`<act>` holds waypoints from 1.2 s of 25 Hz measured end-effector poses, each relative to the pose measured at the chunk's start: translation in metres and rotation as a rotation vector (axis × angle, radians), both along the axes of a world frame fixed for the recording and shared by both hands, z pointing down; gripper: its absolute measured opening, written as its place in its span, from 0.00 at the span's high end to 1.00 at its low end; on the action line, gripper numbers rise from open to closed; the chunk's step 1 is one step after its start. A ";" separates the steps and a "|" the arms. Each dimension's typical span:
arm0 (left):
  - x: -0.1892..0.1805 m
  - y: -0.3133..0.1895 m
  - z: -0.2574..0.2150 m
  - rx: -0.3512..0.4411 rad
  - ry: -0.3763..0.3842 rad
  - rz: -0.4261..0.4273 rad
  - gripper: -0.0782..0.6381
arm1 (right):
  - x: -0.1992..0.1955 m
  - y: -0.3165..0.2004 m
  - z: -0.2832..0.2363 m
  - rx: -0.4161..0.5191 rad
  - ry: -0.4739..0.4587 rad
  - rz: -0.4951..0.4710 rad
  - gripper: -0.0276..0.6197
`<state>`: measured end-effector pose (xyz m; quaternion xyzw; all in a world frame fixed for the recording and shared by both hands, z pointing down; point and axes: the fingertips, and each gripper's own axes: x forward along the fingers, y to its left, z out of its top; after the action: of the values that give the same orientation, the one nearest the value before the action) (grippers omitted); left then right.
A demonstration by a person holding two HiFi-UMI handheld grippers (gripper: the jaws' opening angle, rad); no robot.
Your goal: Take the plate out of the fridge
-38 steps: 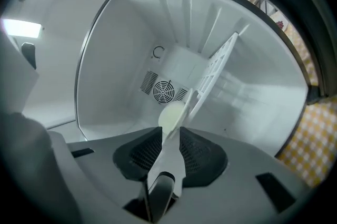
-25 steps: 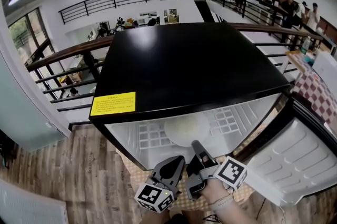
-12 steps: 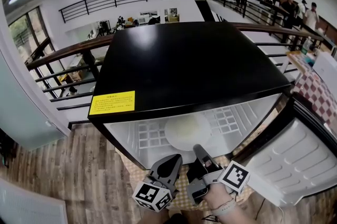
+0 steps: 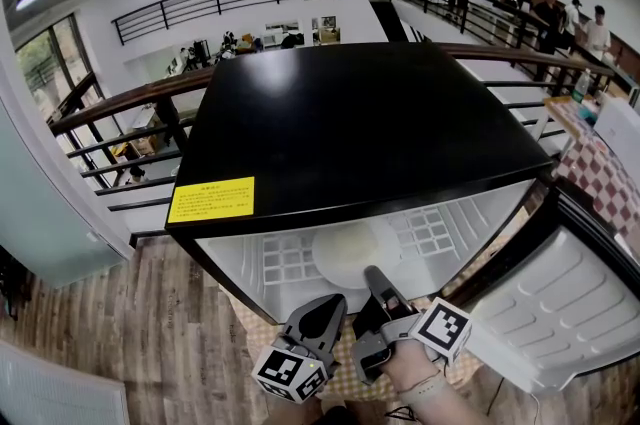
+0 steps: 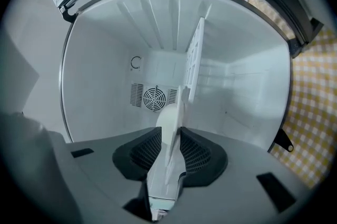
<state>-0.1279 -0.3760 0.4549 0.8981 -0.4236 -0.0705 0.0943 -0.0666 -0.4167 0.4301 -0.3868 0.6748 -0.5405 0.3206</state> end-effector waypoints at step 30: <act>-0.006 0.004 0.002 -0.002 -0.004 -0.015 0.88 | -0.001 -0.002 0.012 -0.041 -0.118 0.040 0.86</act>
<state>-0.1337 -0.3719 0.4568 0.8949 -0.4308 -0.0691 0.0941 -0.0678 -0.4184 0.4422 -0.3741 0.6356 -0.5696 0.3627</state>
